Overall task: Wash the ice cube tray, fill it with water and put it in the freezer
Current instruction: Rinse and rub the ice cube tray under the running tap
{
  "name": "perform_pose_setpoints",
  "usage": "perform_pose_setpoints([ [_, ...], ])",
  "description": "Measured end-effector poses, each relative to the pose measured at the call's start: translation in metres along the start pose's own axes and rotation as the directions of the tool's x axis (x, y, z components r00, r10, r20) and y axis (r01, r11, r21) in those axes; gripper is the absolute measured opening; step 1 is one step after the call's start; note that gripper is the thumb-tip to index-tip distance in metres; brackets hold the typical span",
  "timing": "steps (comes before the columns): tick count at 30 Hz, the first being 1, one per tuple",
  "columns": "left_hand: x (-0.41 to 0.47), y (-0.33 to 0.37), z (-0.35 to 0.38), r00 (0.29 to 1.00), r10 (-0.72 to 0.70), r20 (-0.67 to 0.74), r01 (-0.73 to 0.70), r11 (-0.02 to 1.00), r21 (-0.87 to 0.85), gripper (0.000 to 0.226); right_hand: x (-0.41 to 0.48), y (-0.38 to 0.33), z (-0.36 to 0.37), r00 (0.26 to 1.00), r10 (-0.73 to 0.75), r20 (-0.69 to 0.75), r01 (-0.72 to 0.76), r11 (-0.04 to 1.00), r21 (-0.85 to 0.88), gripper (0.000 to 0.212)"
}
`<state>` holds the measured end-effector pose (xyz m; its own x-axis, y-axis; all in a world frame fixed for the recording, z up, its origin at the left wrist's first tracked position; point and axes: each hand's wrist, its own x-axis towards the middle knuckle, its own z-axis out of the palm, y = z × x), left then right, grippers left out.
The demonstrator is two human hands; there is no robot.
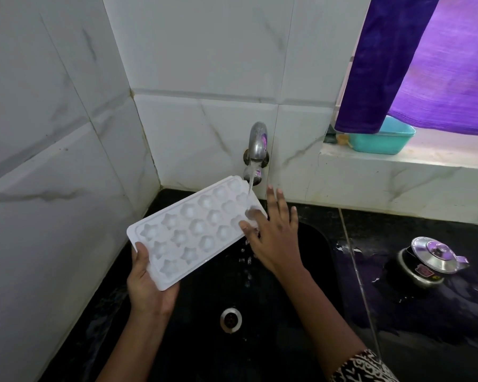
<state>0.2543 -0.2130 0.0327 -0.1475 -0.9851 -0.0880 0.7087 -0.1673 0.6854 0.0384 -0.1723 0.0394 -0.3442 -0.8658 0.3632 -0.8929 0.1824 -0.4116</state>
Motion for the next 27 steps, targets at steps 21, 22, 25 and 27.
perform_pose_setpoints([
  [21, 0.002, 0.000, -0.006, 1.000, 0.024, 0.009, -0.024, 1.000, 0.001, 0.060, 0.001, 0.005, -0.005, 0.998, -0.050, 0.022, 0.050, 0.999, 0.007, 0.046],
  [22, 0.001, -0.001, -0.005, 1.000, 0.023, 0.018, -0.023, 1.000, 0.004, 0.060, 0.002, 0.004, -0.006, 0.999, -0.036, 0.003, 0.036, 0.999, 0.002, 0.046],
  [25, 0.001, -0.003, -0.006, 1.000, 0.027, 0.006, -0.027, 1.000, -0.005, 0.061, -0.001, -0.005, -0.001, 0.998, -0.055, 0.036, 0.056, 0.998, -0.016, 0.060],
  [27, 0.003, 0.000, -0.009, 0.999, 0.033, -0.016, -0.033, 0.999, -0.001, 0.060, -0.003, 0.000, -0.001, 0.995, -0.066, 0.073, 0.068, 0.997, -0.022, 0.055],
])
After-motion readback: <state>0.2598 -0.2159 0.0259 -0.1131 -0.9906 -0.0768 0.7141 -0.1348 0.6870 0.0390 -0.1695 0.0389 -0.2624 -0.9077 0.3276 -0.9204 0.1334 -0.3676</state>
